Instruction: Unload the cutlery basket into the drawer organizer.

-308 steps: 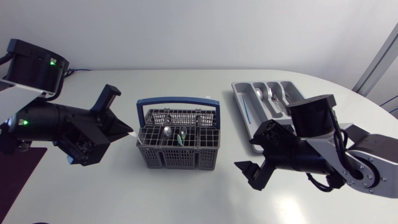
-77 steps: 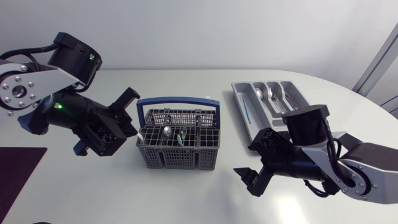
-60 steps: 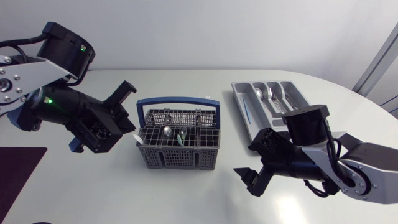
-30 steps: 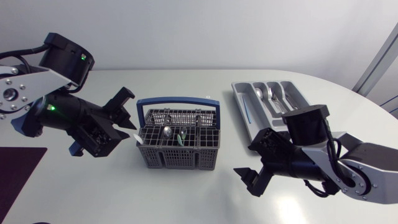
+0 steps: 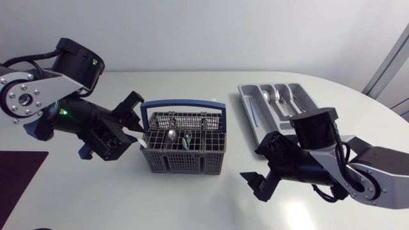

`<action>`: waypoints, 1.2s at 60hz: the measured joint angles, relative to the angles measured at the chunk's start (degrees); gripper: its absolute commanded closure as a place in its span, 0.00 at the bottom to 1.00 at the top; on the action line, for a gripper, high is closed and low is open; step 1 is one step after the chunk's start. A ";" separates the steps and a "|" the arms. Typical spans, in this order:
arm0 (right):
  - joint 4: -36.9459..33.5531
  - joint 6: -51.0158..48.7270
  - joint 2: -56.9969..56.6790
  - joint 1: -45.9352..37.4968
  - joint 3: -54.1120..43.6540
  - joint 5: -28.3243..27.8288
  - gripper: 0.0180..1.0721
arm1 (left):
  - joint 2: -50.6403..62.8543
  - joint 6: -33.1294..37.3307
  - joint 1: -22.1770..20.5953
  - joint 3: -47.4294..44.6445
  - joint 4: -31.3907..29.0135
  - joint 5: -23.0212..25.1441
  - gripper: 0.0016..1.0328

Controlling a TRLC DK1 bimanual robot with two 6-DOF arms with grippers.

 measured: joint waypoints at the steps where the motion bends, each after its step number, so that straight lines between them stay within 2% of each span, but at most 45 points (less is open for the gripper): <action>1: 0.02 0.00 0.09 -0.04 0.00 -0.02 0.05 | 0.11 0.00 -0.07 -0.09 0.04 0.02 0.79; 6: 0.15 0.00 0.35 -0.22 0.00 0.00 0.05 | 0.55 -0.02 -0.37 -0.33 0.37 0.00 0.87; 29: 0.96 -0.02 1.70 -0.31 0.00 -0.02 0.05 | 2.71 -0.48 -0.37 -0.74 0.85 0.00 0.96; 72: 1.44 -0.02 1.81 -0.31 0.00 -0.02 0.05 | 1.70 -0.68 -0.37 -0.72 0.20 0.02 0.96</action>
